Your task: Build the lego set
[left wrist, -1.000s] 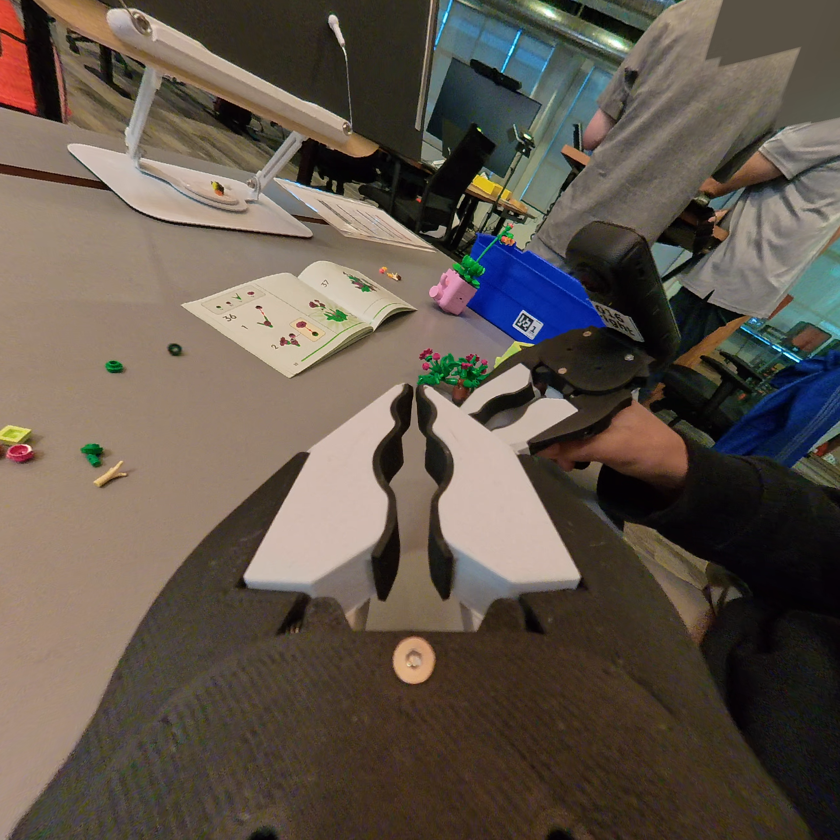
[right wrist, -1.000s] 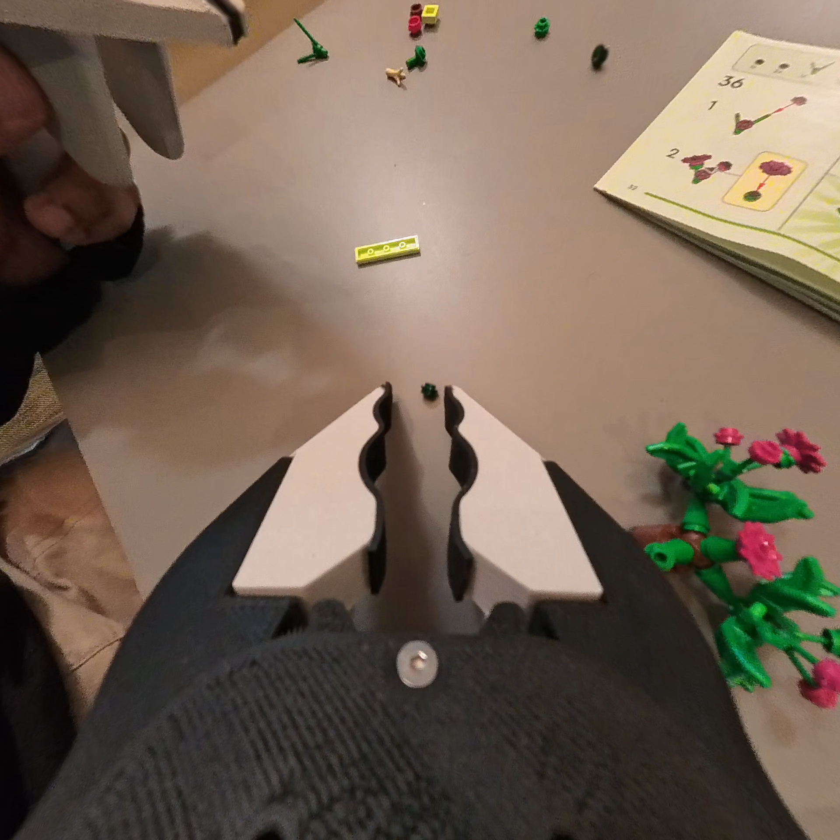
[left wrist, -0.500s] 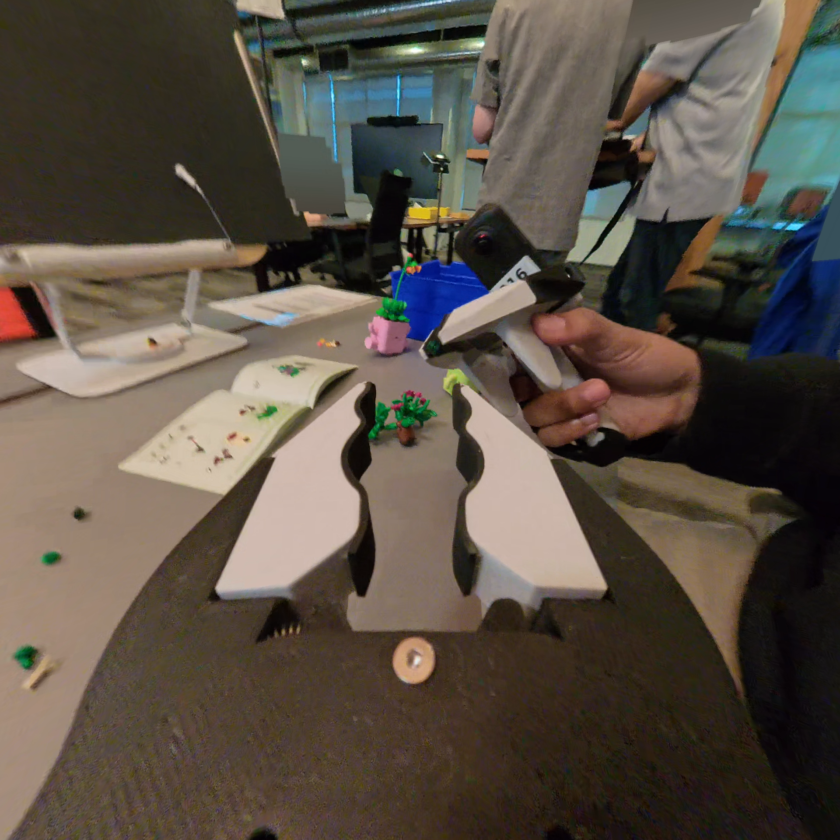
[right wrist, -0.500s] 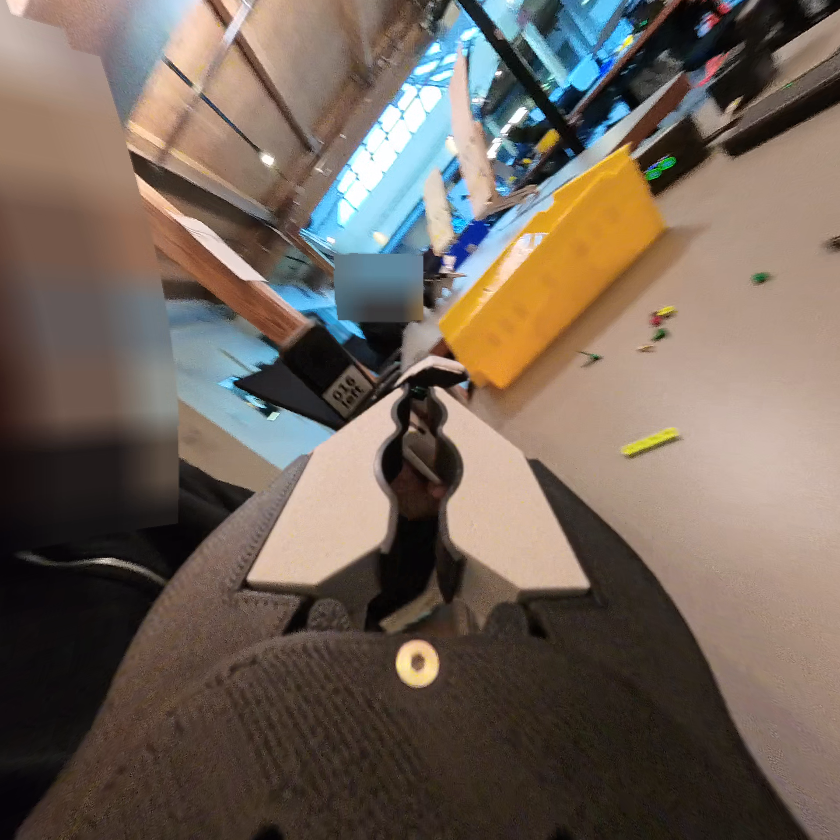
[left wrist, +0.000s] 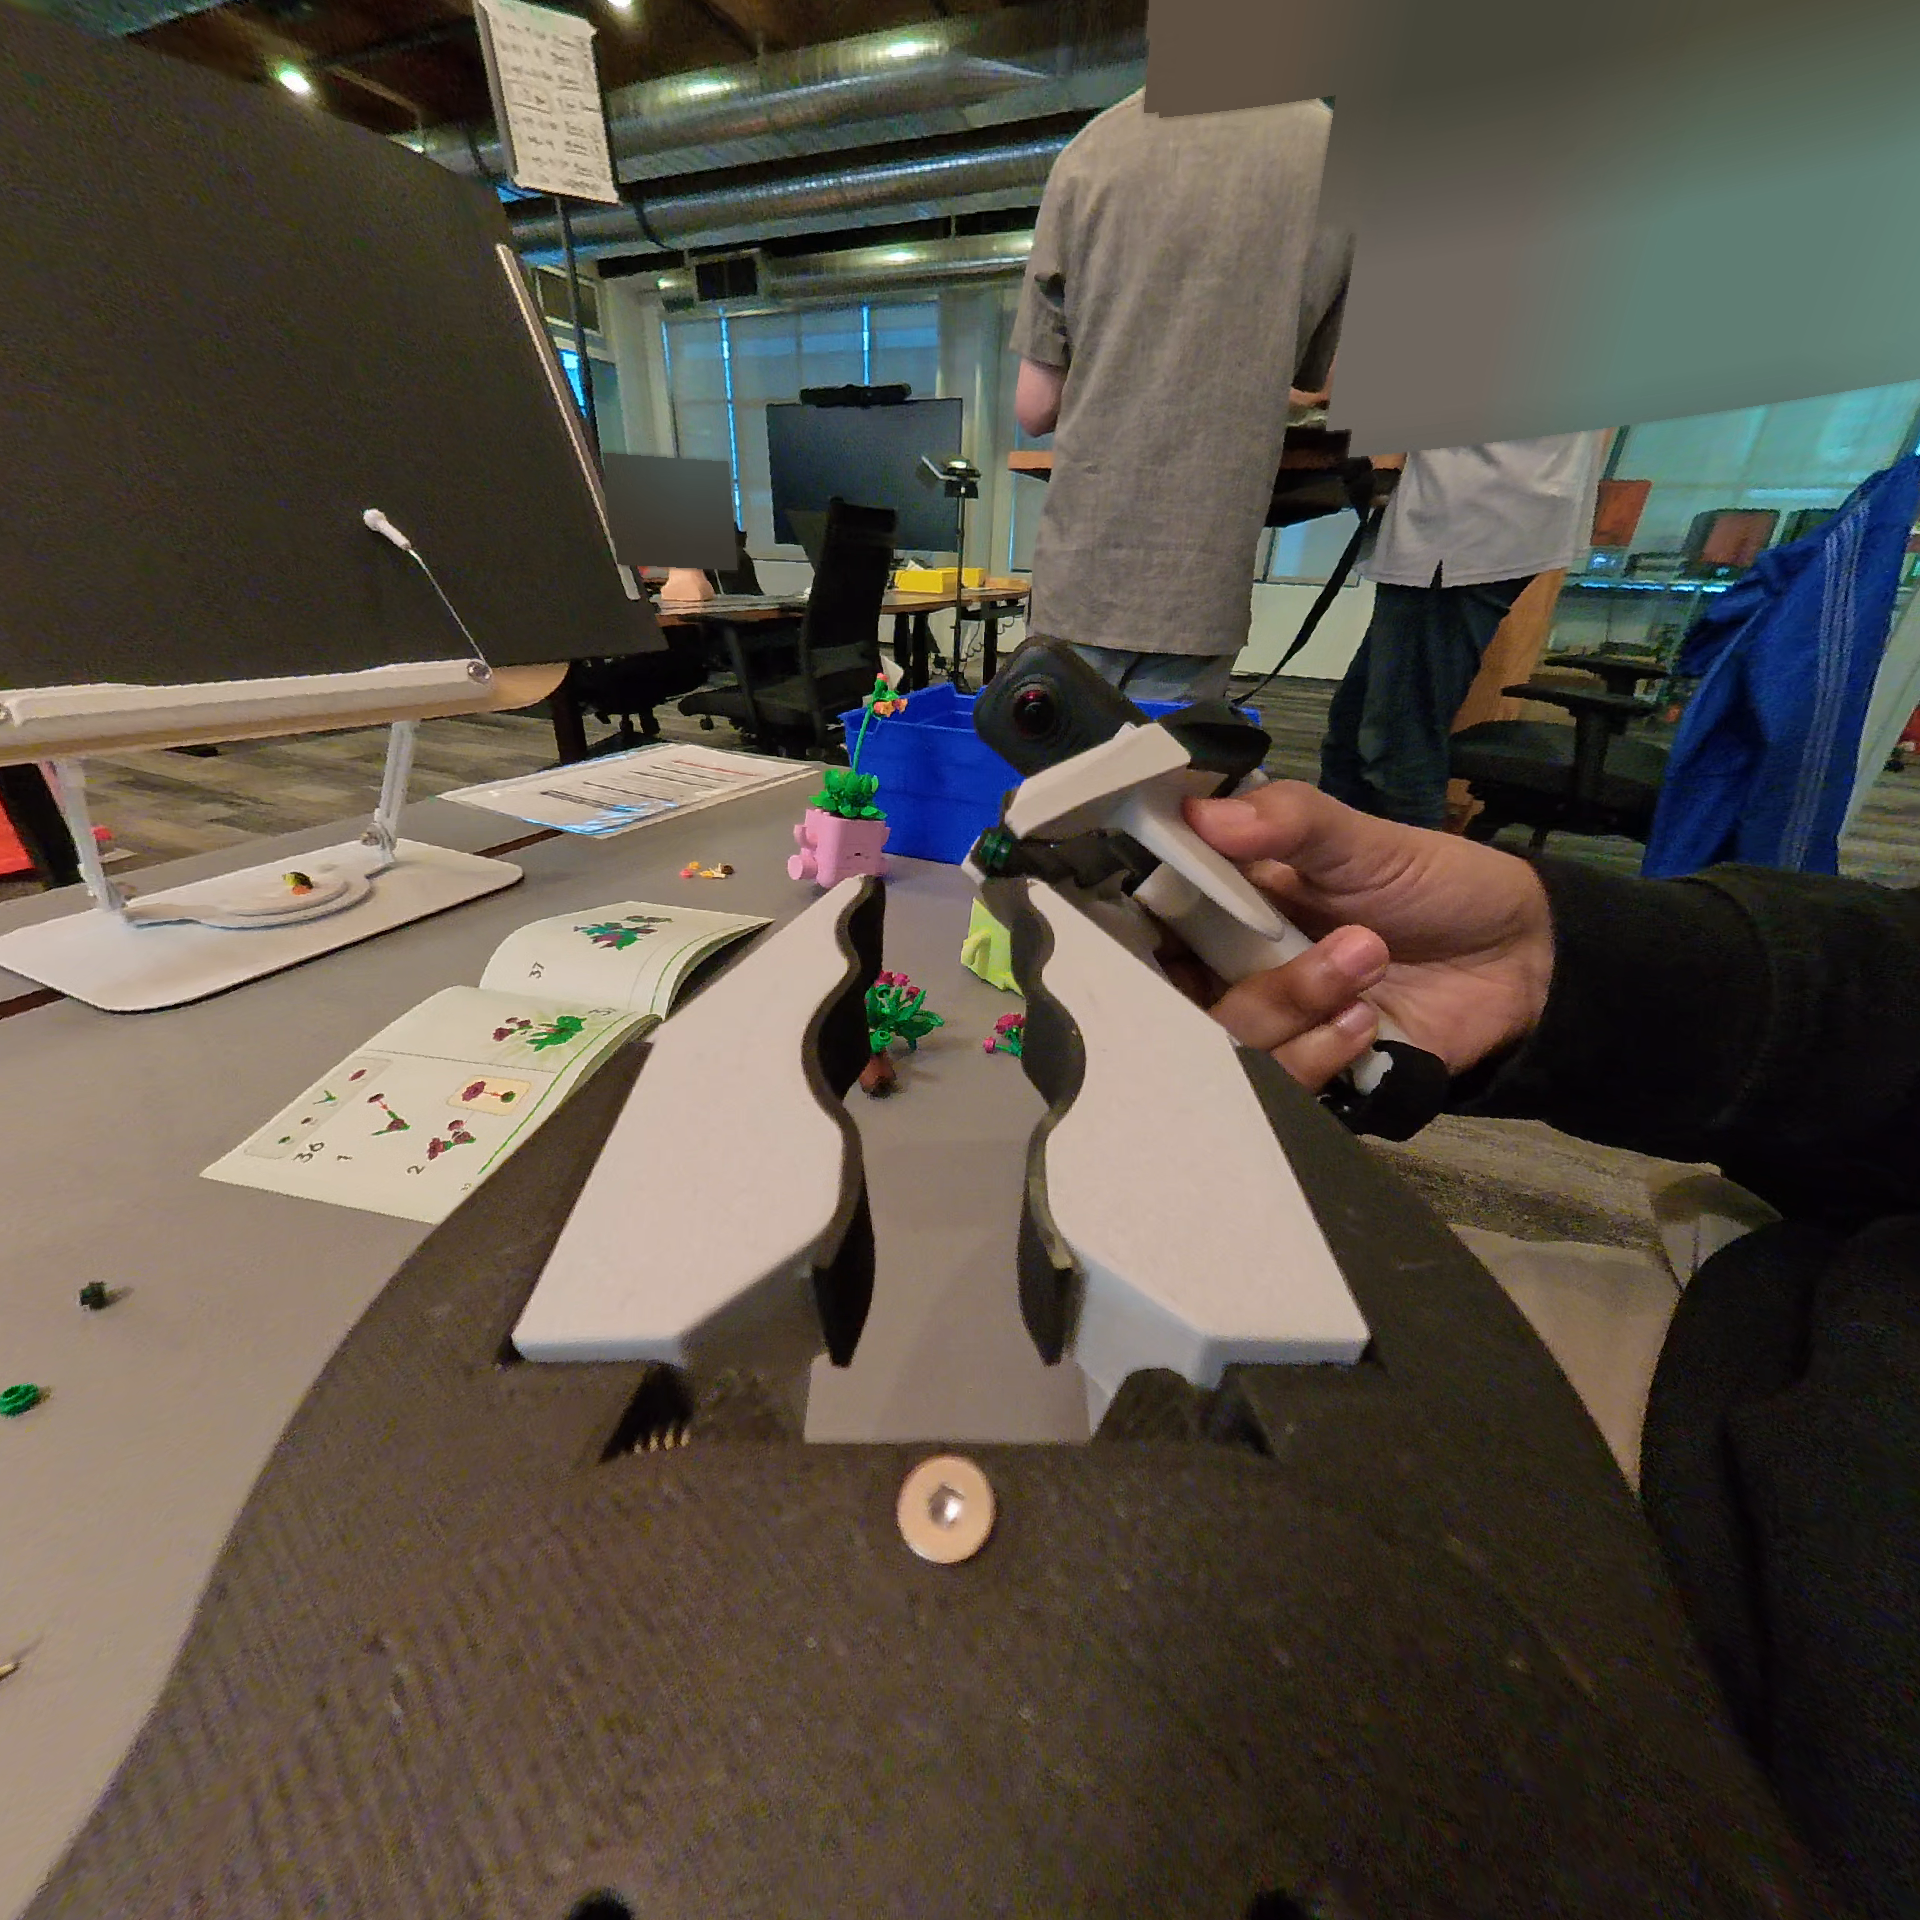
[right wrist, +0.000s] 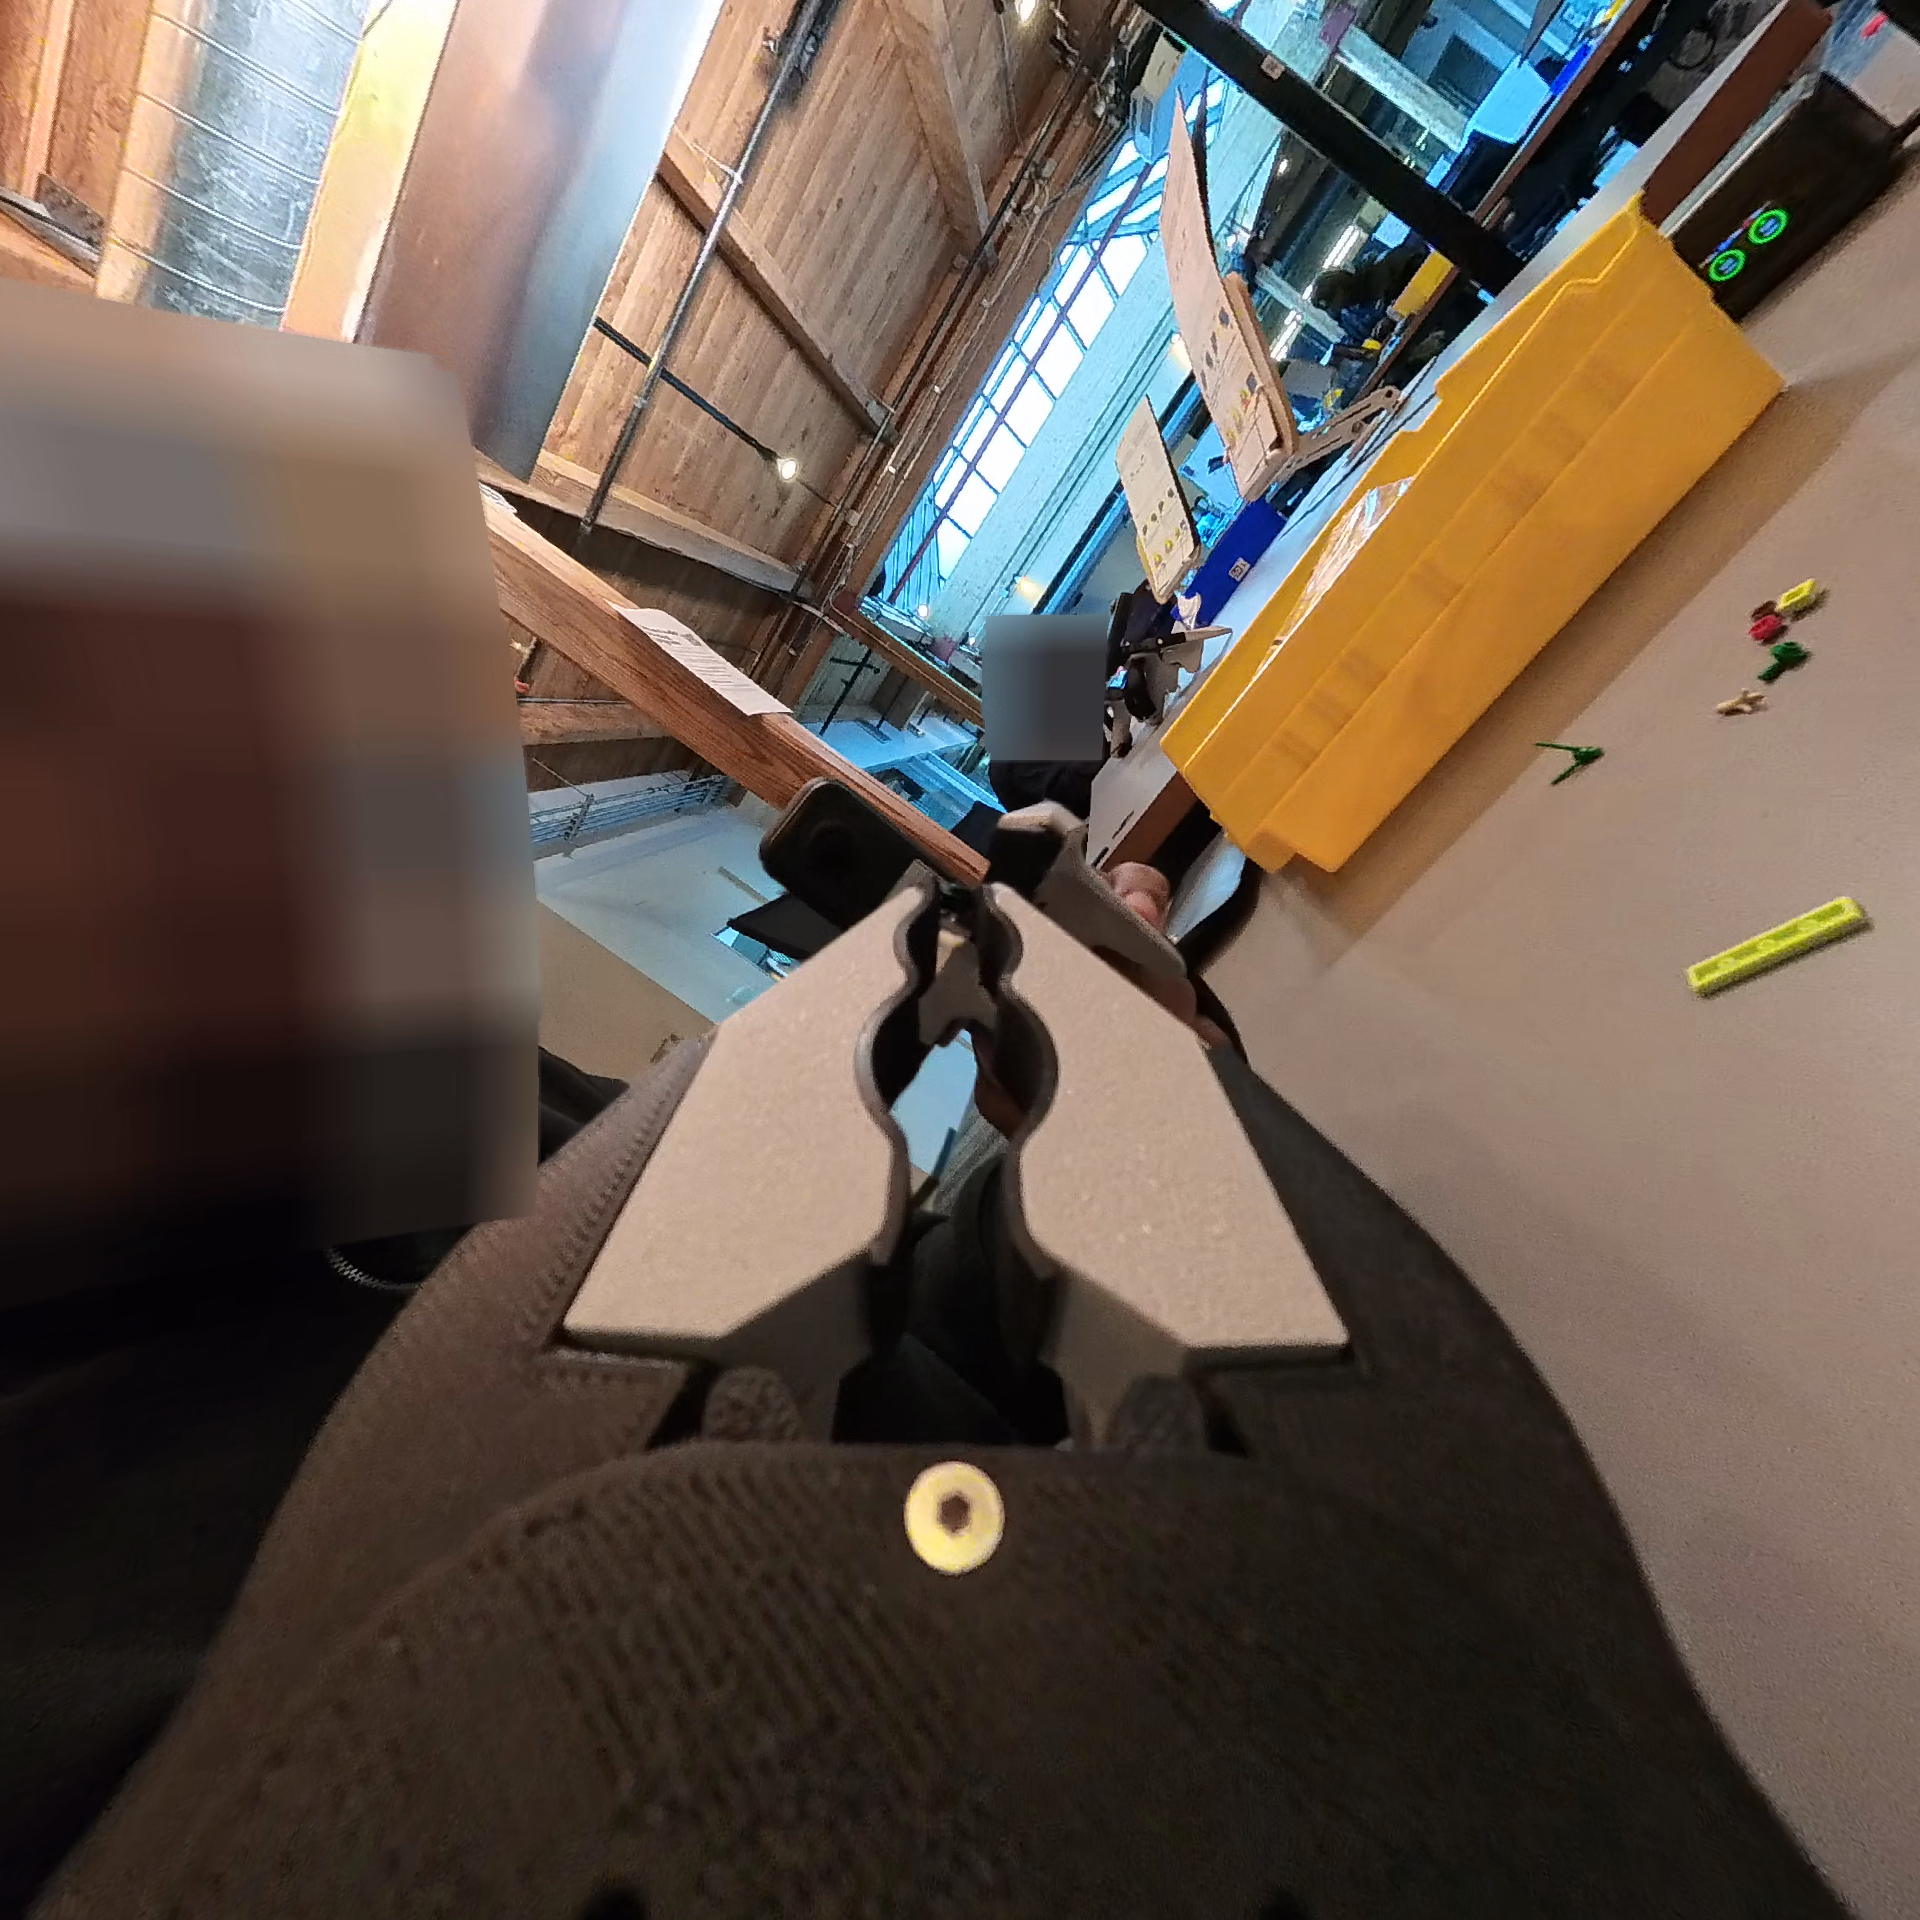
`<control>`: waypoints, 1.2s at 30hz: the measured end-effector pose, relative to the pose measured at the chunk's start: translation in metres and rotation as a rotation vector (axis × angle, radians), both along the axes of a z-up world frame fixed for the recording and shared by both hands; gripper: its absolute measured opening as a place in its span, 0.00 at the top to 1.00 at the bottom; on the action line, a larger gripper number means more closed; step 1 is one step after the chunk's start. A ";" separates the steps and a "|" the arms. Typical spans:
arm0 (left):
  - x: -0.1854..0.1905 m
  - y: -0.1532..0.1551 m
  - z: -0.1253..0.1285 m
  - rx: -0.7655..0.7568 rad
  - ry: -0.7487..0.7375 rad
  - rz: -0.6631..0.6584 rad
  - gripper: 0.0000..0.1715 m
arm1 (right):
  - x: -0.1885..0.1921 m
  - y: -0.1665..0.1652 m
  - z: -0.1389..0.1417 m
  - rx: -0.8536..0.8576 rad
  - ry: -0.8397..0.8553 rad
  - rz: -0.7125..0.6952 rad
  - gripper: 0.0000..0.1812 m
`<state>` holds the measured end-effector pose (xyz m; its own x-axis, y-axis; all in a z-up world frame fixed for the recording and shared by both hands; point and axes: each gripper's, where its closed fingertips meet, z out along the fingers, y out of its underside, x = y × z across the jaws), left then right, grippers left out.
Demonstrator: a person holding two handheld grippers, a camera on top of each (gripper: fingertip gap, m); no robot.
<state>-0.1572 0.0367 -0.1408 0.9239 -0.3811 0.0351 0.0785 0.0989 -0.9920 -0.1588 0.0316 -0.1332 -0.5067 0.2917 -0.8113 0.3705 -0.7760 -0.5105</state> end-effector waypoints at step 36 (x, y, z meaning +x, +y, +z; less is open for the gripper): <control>0.004 0.014 -0.030 -0.157 -0.035 -0.051 0.86 | 0.101 0.082 -0.157 1.277 -0.650 -0.248 0.97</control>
<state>-0.1537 0.0508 -0.1705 0.9004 -0.4151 0.1300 0.1144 -0.0624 -0.9915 -0.0582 0.1136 -0.2897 0.0115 0.9999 0.0013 0.7279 -0.0074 -0.6857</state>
